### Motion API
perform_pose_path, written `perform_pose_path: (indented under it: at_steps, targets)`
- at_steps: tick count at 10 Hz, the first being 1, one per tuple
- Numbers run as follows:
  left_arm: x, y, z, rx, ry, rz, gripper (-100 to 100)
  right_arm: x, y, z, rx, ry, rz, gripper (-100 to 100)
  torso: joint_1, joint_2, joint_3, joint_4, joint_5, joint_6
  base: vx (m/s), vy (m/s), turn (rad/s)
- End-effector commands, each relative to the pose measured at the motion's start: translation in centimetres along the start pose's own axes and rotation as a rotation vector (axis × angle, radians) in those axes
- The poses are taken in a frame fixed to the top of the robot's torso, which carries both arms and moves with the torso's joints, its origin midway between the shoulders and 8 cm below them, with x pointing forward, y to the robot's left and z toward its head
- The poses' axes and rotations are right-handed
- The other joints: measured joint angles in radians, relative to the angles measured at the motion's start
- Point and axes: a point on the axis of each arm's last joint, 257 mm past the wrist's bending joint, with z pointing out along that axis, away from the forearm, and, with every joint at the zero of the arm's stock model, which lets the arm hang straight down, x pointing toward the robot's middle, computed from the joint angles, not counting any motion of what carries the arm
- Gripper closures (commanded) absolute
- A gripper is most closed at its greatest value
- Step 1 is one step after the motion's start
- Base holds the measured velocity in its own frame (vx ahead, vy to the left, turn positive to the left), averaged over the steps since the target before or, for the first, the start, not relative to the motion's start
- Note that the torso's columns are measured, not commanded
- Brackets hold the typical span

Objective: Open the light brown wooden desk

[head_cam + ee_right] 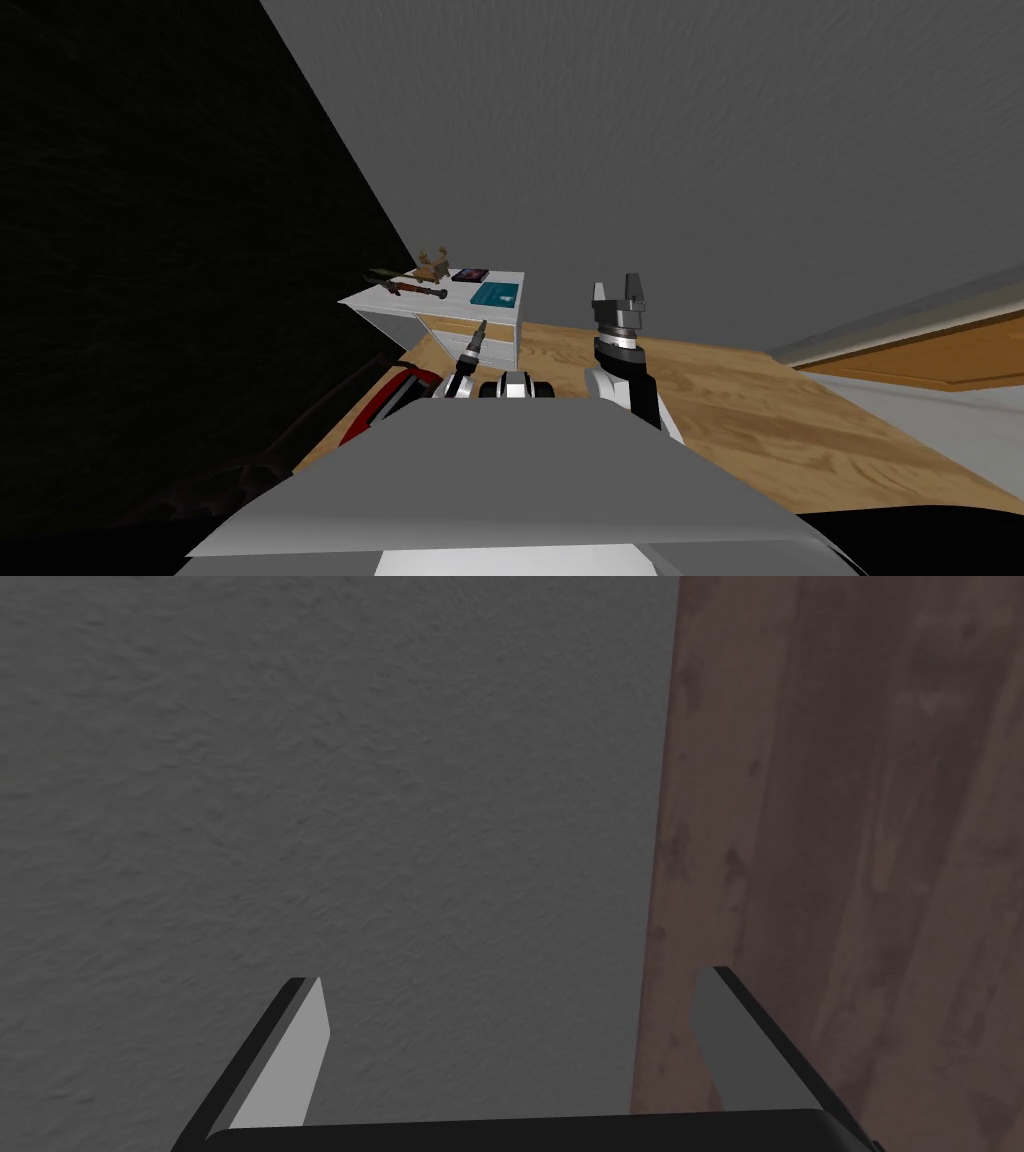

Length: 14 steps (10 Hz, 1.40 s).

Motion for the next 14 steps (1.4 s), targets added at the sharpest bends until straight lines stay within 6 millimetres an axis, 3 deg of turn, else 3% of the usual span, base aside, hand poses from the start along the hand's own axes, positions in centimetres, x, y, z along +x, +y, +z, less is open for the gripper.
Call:
perform_pose_path:
  at_steps: [1,3,5,6,12,13,14]
  targets:
    - [0.4,1.7,-1.4,-0.071,0.004,0.012,-100,0.0,0.0,0.0,0.0,0.0,0.0,0,0.005,0.004,0.002,-0.001,0.001,-0.003,-0.039,0.115,0.209]
    - [0.0,1.0,0.1,-0.057,0.002,0.01,-100,0.0,0.0,0.0,0.0,0.0,0.0,0,0.0,0.005,0.003,0.0,0.0,-0.003,-0.002,0.028,0.01]
    - [0.1,0.9,0.2,-0.055,0.002,0.011,-100,0.0,0.0,0.0,0.0,0.0,0.0,0,-0.003,0.001,0.0,-0.002,-0.001,-0.004,0.029,-0.01,0.0]
    - [0.3,1.2,-0.8,-0.056,0.003,0.01,100,0.0,0.0,0.0,0.0,0.0,0.0,0,0.0,0.003,0.001,-0.001,0.0,-0.004,-0.017,0.009,0.009]
    - [-0.2,-0.1,0.2,-0.038,0.007,0.01,100,0.0,0.0,0.0,0.0,0.0,0.0,0,-0.004,0.015,0.007,0.009,-0.005,-0.005,-0.134,0.019,0.021]
    - [0.1,1.0,-0.8,-0.077,0.017,0.008,100,0.0,0.0,0.0,0.0,0.0,0.0,0,-0.005,0.016,0.008,0.011,-0.005,-0.004,-0.078,0.012,0.007]
    - [0.1,0.5,-1.2,-0.066,0.019,0.008,100,0.0,0.0,0.0,0.0,0.0,0.0,0,-0.005,0.012,0.006,0.009,-0.005,-0.003,-0.13,0.041,0.032]
